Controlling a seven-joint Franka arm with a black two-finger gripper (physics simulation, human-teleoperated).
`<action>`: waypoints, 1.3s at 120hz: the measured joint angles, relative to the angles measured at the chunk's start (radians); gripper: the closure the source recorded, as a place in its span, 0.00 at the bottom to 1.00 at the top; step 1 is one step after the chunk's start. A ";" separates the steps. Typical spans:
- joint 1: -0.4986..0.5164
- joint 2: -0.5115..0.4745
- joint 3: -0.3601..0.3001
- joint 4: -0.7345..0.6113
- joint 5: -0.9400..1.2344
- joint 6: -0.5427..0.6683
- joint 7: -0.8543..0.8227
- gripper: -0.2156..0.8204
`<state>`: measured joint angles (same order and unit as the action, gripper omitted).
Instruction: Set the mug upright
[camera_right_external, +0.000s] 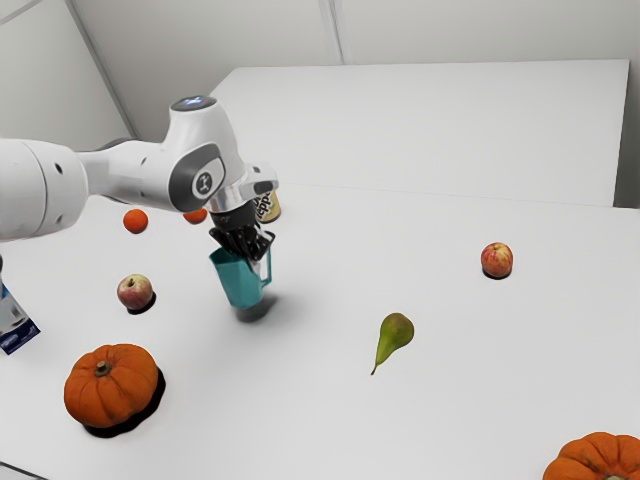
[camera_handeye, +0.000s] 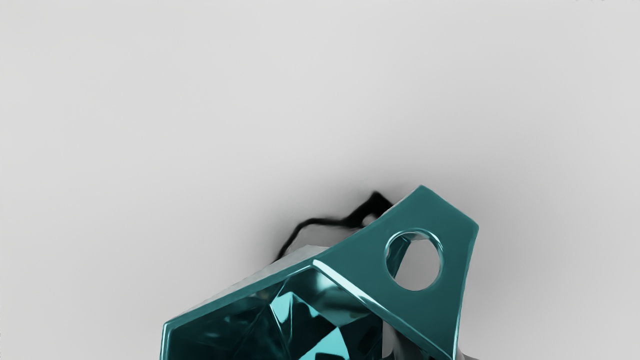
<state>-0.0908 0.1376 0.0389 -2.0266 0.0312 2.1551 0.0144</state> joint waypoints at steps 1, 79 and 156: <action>0.000 0.000 0.000 -0.001 0.001 0.002 -0.001 0.97; -0.001 0.044 -0.011 -0.015 0.021 0.065 -0.048 0.96; -0.011 -0.083 -0.023 0.010 0.009 0.000 -0.041 0.25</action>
<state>-0.1014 0.0549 0.0159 -2.0161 0.0406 2.1550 -0.0271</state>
